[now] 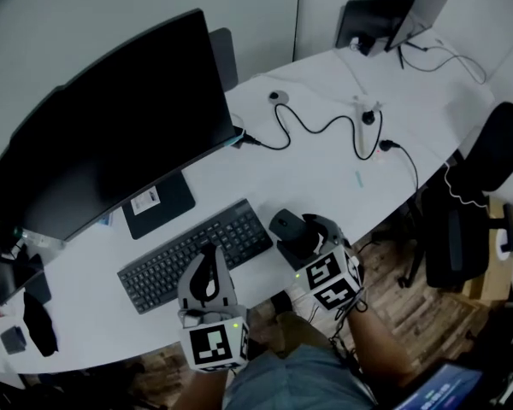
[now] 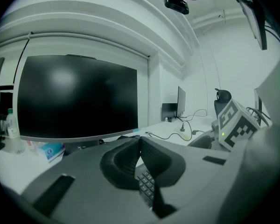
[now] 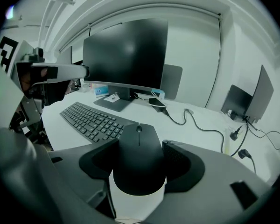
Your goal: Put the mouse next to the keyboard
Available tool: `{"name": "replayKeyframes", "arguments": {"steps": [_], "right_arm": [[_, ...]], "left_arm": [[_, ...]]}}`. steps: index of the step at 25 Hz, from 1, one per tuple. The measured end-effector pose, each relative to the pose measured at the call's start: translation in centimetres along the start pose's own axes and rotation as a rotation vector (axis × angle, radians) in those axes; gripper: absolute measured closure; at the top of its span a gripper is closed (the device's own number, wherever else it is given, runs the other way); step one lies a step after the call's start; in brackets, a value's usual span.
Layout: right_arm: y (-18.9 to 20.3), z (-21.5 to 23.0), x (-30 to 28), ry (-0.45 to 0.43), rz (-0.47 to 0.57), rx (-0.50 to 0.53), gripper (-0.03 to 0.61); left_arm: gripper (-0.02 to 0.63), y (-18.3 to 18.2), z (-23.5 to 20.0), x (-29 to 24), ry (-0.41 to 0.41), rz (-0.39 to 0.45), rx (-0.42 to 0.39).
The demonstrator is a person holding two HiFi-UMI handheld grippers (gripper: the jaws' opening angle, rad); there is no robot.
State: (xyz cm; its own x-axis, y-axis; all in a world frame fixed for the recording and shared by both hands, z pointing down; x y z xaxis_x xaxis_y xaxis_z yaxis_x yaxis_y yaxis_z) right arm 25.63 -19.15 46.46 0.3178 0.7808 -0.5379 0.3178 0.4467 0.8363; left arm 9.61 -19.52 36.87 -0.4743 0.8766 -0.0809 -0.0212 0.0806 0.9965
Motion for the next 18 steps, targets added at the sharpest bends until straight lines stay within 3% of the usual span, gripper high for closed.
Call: {"name": "replayKeyframes", "arguments": {"steps": [3,18], "right_arm": [[0.4,0.9,-1.9,-0.015,-0.008,-0.019,0.275],[3.5,3.4,-10.1,-0.053,-0.056,-0.070,0.273]], "left_arm": [[0.609,0.4,-0.1,-1.2,-0.008,-0.017,-0.040],[0.609,4.7,-2.2,-5.1,-0.085,-0.148,-0.024]]}}
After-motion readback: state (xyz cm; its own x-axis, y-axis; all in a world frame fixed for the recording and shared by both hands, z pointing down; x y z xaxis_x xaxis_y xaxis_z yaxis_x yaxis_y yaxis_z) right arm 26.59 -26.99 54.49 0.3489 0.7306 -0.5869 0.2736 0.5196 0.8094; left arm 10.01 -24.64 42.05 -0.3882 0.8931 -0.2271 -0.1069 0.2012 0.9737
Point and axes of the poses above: the fingertips, and each gripper's own axes: x backward along the fingers, z to its right, y out of its underside, the point moved 3 cm from there along x, backward along the fingers, and after that the axes turned 8 degrees about z, right-handed, at the moved point
